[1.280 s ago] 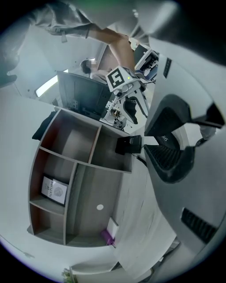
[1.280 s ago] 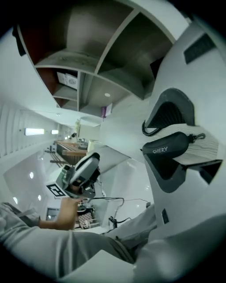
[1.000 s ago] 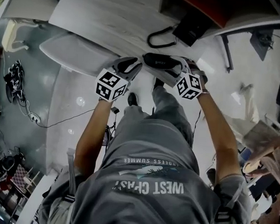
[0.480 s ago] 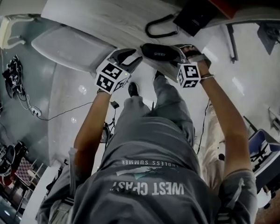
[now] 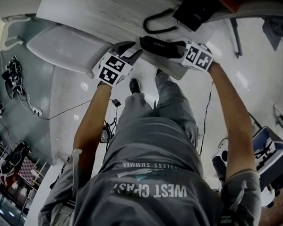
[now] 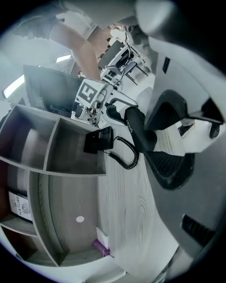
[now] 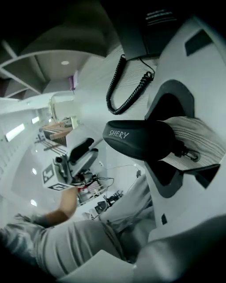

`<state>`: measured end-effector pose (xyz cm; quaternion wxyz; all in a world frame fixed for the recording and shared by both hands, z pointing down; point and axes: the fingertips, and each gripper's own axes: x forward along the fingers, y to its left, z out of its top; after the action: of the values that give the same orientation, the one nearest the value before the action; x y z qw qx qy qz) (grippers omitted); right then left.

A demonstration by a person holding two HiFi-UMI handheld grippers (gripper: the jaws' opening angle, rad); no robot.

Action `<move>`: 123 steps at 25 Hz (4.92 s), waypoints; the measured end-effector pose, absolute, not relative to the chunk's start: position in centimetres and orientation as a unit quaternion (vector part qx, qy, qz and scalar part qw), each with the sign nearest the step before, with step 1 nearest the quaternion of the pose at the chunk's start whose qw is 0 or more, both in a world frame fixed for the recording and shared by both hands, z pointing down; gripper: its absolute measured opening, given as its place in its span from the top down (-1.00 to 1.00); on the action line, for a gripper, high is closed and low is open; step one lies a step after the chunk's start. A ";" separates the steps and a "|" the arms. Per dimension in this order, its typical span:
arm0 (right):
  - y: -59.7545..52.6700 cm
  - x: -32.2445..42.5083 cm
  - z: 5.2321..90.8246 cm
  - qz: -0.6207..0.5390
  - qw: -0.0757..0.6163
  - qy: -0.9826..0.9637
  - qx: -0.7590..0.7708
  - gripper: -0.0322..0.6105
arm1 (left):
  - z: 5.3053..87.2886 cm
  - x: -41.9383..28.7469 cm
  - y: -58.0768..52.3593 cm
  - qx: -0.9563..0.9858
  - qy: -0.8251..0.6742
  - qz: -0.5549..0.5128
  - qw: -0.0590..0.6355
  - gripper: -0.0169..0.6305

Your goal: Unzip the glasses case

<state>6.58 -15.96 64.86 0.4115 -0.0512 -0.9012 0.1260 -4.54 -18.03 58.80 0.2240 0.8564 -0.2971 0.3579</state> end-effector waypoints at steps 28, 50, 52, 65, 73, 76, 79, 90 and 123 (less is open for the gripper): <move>-14.2 5.7 65.3 -0.184 0.443 -0.875 0.068 -0.22 | 62.7 -1.7 -17.3 0.844 -0.279 0.376 0.260 0.55; -11.2 6.7 61.7 0.182 0.341 -0.922 -0.007 0.01 | 60.7 -3.6 -17.7 0.857 -0.240 0.408 0.203 0.55; -10.9 7.2 62.1 0.217 0.338 -0.916 -0.011 0.00 | 60.8 -3.6 -17.8 0.857 -0.231 0.417 0.193 0.55; -12.2 9.3 63.6 0.174 0.357 -0.912 0.103 -0.12 | 62.4 2.2 -14.5 0.870 -0.168 0.419 0.198 0.55; -11.6 8.9 64.4 0.065 0.413 -0.889 0.187 -0.21 | 62.6 3.0 -15.1 0.865 -0.187 0.415 0.212 0.55; -11.5 8.9 65.8 0.014 0.449 -0.870 0.205 -0.26 | 62.6 3.0 -15.1 0.865 -0.184 0.414 0.214 0.55; -12.4 9.4 66.0 0.011 0.443 -0.865 0.233 -0.06 | 62.6 3.0 -15.1 0.866 -0.179 0.413 0.216 0.55; -9.9 9.2 61.2 0.033 0.361 -0.917 0.167 0.00 | 62.1 -1.6 -15.4 0.862 -0.157 0.451 0.173 0.50; -1.5 4.6 48.6 0.102 0.302 -0.948 0.020 0.00 | 53.6 -2.9 -5.9 0.884 0.070 0.429 -0.169 0.53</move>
<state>4.59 -1.51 48.63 0.3017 0.0202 -0.9477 0.1024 -2.86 -5.93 53.58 -0.1692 0.8844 0.0702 0.4294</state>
